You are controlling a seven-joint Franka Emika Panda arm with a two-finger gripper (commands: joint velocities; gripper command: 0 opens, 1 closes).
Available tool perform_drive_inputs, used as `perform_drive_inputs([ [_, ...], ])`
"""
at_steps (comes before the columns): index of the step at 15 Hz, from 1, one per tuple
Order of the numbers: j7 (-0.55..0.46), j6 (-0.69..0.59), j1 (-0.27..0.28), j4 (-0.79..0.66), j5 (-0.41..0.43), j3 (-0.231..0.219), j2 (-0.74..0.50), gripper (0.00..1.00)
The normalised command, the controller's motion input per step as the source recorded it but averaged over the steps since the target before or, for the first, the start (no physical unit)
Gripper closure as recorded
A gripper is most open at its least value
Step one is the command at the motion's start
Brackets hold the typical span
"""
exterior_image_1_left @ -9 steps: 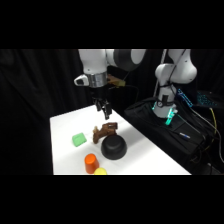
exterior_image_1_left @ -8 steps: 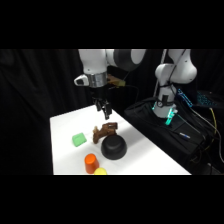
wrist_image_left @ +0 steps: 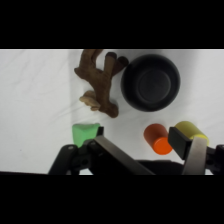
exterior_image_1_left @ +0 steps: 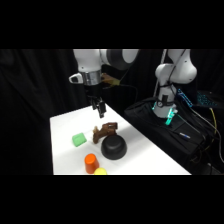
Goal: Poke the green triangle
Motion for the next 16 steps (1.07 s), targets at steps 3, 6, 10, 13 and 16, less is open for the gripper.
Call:
perform_drive_inputs([
  [3,-0.27,0.05,-0.135,0.46,0.179,-0.046,0.30,0.00],
  [6,-0.26,0.00,-0.130,0.54,0.226,-0.024,0.37,0.25],
  [10,-0.21,-0.05,-0.118,0.60,0.208,-0.011,0.40,0.61],
  [13,-0.13,-0.05,-0.100,0.54,0.176,-0.009,0.38,0.99],
  [16,-0.09,-0.02,-0.087,0.48,0.166,-0.002,0.39,0.99],
])
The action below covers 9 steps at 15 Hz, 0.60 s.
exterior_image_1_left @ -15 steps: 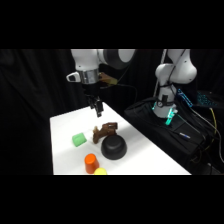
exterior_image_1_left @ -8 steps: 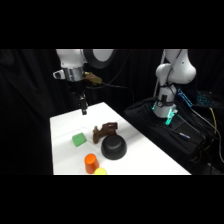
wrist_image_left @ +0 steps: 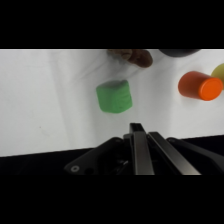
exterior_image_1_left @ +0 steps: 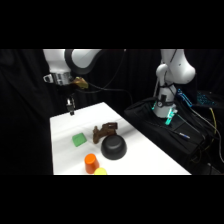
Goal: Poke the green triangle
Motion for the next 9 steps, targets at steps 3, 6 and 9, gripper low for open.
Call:
perform_drive_inputs([
  [3,-0.05,0.04,-0.076,0.46,0.164,0.008,0.42,0.99],
  [6,0.01,0.09,-0.057,0.46,0.161,0.023,0.43,0.99],
  [9,0.03,0.05,-0.061,0.48,0.180,0.058,0.46,0.99],
])
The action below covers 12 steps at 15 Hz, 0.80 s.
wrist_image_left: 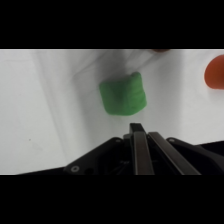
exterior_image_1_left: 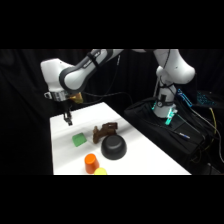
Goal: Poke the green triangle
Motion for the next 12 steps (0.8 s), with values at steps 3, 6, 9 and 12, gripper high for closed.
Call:
perform_drive_inputs([
  [3,0.03,0.02,-0.073,0.44,0.184,0.091,0.44,0.99],
  [6,0.02,0.01,-0.078,0.35,0.173,0.112,0.37,0.99],
  [9,0.02,-0.03,-0.075,0.35,0.150,0.099,0.34,0.99],
  [12,0.04,-0.09,-0.075,0.36,0.126,0.078,0.30,0.99],
])
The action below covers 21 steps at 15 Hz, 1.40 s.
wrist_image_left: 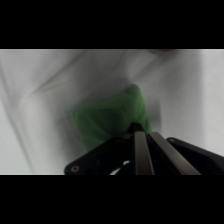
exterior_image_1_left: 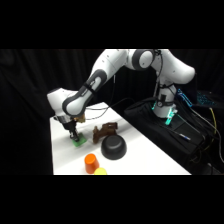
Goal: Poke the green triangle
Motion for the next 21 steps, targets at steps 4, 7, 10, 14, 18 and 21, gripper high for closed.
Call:
perform_drive_inputs([
  [4,0.07,0.00,-0.049,0.09,0.101,0.034,0.05,0.99],
  [7,0.04,0.13,-0.024,-0.40,0.079,-0.004,-0.40,0.99],
  [10,0.00,0.10,-0.014,-0.70,0.062,-0.014,-0.69,0.74],
  [14,0.02,-0.02,0.031,-0.80,0.028,-0.045,-0.83,0.40],
  [18,0.02,-0.07,0.076,-0.76,0.008,-0.066,-0.85,0.00],
  [21,0.08,-0.09,0.120,-0.59,-0.023,-0.092,-0.72,0.00],
])
